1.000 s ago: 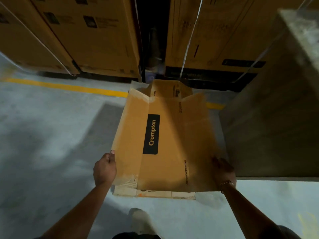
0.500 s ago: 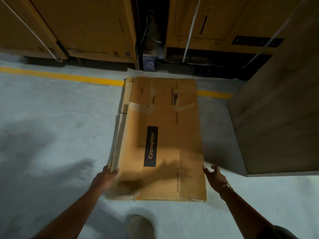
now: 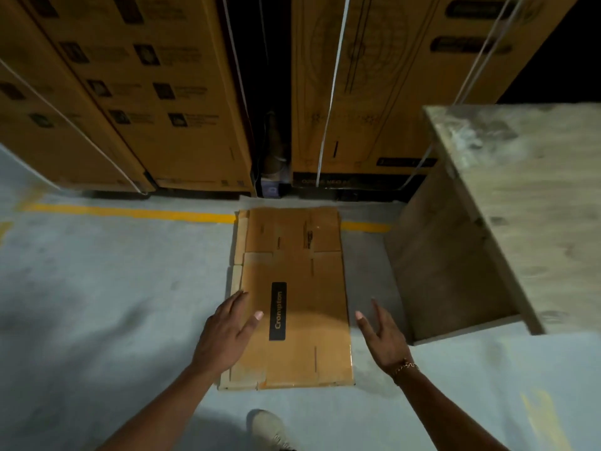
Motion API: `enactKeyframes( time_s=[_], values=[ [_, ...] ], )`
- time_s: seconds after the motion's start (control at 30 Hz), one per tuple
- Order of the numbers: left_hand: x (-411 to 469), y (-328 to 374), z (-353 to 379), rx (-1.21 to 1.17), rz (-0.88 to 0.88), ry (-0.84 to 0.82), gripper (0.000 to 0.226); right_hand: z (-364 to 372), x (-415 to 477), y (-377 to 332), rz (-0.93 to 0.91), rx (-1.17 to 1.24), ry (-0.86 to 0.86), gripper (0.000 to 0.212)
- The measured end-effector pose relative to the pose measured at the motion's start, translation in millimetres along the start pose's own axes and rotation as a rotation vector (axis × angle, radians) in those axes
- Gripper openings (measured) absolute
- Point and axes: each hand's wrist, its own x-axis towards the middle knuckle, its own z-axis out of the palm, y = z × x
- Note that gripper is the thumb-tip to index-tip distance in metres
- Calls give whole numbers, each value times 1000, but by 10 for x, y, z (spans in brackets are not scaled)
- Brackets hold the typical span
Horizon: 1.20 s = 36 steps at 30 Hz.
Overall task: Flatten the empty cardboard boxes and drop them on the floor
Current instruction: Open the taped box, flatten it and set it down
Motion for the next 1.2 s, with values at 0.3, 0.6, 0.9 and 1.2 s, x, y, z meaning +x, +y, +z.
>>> enactKeyframes(
  time_s=[0.3,0.6,0.9,1.2],
  values=[
    [-520,1593,-1592,-12,226,123,86,-1813,-1087,-1041,-159,121,185,104],
    [-180,2847,-2595,-100,478,204,77,-3207,-1427,-1517,-310,123,458,97],
    [150,4477,-2286,-130,793,90,81,-4258,-1587,-940,-216,150,693,90],
    [132,6370,-946,-98,907,1,74,-5487,-1664,721,-62,129,732,88]
  ],
)
